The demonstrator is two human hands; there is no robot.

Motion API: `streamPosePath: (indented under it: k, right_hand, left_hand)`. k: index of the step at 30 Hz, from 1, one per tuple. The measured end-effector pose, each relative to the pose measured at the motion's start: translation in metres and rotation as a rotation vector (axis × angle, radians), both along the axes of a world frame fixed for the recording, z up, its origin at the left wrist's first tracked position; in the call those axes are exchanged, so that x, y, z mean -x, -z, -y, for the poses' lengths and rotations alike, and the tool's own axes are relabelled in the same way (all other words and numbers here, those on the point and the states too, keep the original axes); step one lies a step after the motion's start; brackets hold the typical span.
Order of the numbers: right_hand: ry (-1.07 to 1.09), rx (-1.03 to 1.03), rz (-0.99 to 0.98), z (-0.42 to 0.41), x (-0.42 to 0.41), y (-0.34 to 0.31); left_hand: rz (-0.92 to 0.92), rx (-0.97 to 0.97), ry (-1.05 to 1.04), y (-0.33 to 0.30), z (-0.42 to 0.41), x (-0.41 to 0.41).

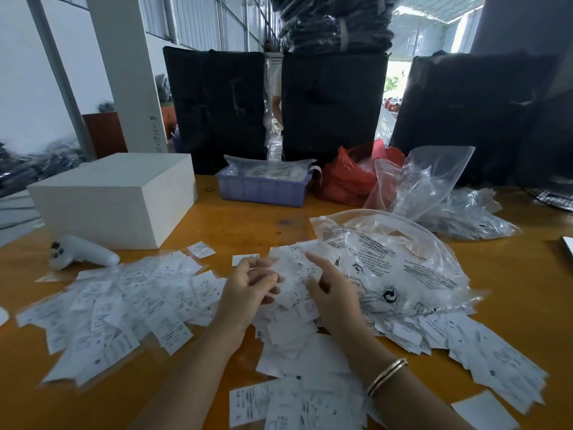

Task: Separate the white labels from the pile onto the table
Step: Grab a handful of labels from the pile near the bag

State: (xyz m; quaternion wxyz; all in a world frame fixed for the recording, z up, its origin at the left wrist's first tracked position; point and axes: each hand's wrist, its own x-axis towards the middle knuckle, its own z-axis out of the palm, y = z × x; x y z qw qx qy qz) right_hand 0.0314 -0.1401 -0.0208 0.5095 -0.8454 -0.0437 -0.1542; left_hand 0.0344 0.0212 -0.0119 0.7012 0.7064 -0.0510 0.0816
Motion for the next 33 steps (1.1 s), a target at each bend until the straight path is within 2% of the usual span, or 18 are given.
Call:
streamPosePath:
  k: [3, 6, 9, 11, 15, 19, 24, 26, 30, 33]
  right_hand:
    - [0.012, 0.069, -0.078, 0.0, -0.003, 0.0]
    - [0.035, 0.128, -0.025, -0.003, -0.001, -0.002]
    - [0.011, -0.099, 0.104, -0.005, 0.008, -0.01]
    - [-0.067, -0.16, 0.093, -0.005, 0.011, -0.013]
    - [-0.053, 0.011, 0.088, -0.009, 0.007, -0.01]
    - [-0.058, -0.1, 0.059, -0.005, 0.005, -0.01]
    - [-0.049, -0.193, 0.076, -0.004, 0.007, -0.01]
    - [-0.052, -0.196, 0.107, -0.005, 0.007, -0.011]
    - [-0.133, -0.099, 0.039, -0.006, 0.007, -0.01]
    - [-0.128, -0.17, 0.08, -0.008, 0.007, -0.011]
  left_hand:
    - [-0.012, -0.012, -0.045, 0.002, -0.002, -0.002]
    - [-0.01, -0.04, -0.056, 0.003, -0.003, -0.002]
    - [0.028, -0.16, -0.067, 0.002, -0.001, -0.001]
    - [0.056, -0.212, -0.045, 0.002, 0.0, 0.0]
    - [0.061, -0.153, 0.022, -0.001, 0.003, 0.003]
    - [-0.036, 0.039, -0.029, -0.004, 0.0, 0.002]
    - [-0.085, 0.271, 0.031, -0.007, -0.002, 0.002]
    - [-0.069, 0.229, 0.068, -0.007, -0.002, 0.001]
    - [-0.025, 0.079, 0.166, -0.007, -0.001, 0.005]
    - [-0.045, 0.057, 0.137, -0.006, 0.0, 0.004]
